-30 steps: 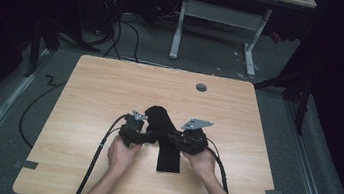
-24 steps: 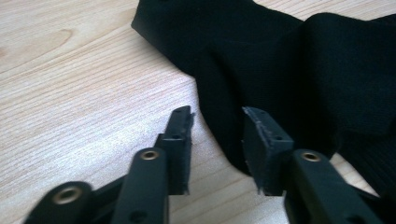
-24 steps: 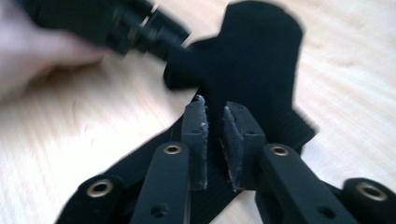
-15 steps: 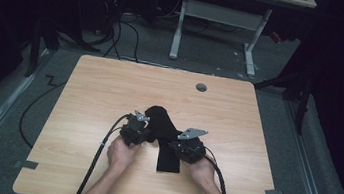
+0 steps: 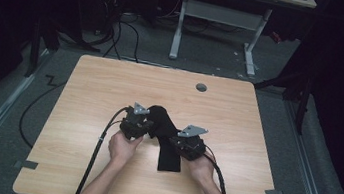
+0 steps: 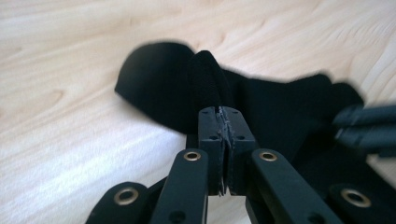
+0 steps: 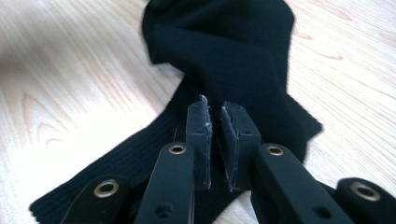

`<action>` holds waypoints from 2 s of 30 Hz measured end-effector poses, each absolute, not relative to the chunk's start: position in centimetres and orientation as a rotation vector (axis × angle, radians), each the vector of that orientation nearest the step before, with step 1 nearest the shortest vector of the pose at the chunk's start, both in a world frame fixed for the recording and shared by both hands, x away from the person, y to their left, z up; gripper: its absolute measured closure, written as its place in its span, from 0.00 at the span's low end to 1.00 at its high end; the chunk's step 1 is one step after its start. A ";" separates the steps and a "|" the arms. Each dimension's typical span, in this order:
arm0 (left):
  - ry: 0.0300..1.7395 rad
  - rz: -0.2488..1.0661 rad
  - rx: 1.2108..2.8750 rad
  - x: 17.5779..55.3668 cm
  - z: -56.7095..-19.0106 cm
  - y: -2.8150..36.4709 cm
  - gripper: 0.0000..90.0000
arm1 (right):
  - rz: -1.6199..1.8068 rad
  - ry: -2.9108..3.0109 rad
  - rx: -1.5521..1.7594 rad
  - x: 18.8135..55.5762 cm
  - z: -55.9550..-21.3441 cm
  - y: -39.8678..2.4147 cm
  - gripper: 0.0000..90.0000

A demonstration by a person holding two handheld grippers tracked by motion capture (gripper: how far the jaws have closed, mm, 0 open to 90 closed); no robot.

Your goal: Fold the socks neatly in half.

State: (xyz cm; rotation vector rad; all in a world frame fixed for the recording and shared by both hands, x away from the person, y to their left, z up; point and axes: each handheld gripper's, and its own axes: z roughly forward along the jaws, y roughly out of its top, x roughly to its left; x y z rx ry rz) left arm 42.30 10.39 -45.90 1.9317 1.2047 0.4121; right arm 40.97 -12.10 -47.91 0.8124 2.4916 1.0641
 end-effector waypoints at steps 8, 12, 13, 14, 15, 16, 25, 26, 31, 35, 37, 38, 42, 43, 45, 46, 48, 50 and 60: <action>1.197 0.431 1.879 42.7 -44.6 10.6 0.98 | 1.035 2.509 0.816 41.2 -48.6 -11.6 0.89; 1.232 0.441 1.879 43.3 -45.1 10.8 0.97 | 1.053 2.436 0.860 41.5 -48.1 -12.1 0.87; 1.238 0.442 1.882 43.4 -45.3 10.8 0.97 | 1.056 2.421 0.868 41.6 -48.0 -12.2 0.87; 1.242 0.446 1.888 43.5 -45.4 10.8 0.97 | 1.056 2.410 0.873 41.8 -48.1 -12.3 0.88; 1.245 0.453 1.894 43.5 -45.5 10.7 0.97 | 1.052 2.408 0.880 41.9 -48.1 -12.4 0.88; 1.251 0.457 1.900 43.6 -45.6 10.6 0.97 | 1.042 2.412 0.883 42.0 -48.2 -12.4 0.88; 1.277 0.462 1.956 44.1 -46.8 10.4 0.97 | 1.020 2.475 0.907 42.8 -49.6 -12.1 0.83; 1.274 0.462 1.959 44.1 -46.8 10.3 0.97 | 1.021 2.479 0.911 42.9 -49.7 -12.1 0.81; 1.273 0.455 1.954 44.1 -46.8 10.2 0.97 | 1.013 2.483 0.882 42.9 -49.8 -12.1 0.84; 1.274 0.445 1.943 44.1 -46.7 10.3 0.97 | 0.978 2.449 0.871 43.0 -49.8 -12.0 0.96; 1.268 0.445 1.940 44.0 -46.6 10.1 0.97 | 0.971 2.437 0.869 42.9 -49.8 -11.9 0.97; 1.267 0.441 1.935 44.0 -46.6 10.1 0.97 | 0.967 2.436 0.859 42.8 -49.8 -12.0 0.97; 1.274 0.439 1.914 44.1 -46.4 10.4 0.97 | 1.015 2.428 0.835 42.5 -49.1 -12.4 0.98; 1.277 0.442 1.909 44.1 -46.4 10.5 0.97 | 1.040 2.425 0.827 42.3 -48.8 -12.6 0.98; 1.273 0.448 1.901 44.0 -46.3 10.6 0.97 | 1.064 2.419 0.788 41.8 -48.2 -13.0 0.98; 1.269 0.451 1.895 44.0 -46.2 10.6 0.97 | 1.074 2.420 0.773 41.5 -47.9 -13.3 0.98; 1.265 0.450 1.883 43.9 -46.0 10.6 0.98 | 1.087 2.426 0.741 40.9 -47.6 -13.7 0.98; 1.268 0.446 1.875 44.0 -46.0 10.6 0.98 | 1.102 2.431 0.723 40.2 -47.3 -14.0 0.98; 1.278 0.471 1.871 44.4 -46.4 10.8 0.98 | 1.154 2.493 0.640 37.0 -48.1 -15.1 0.98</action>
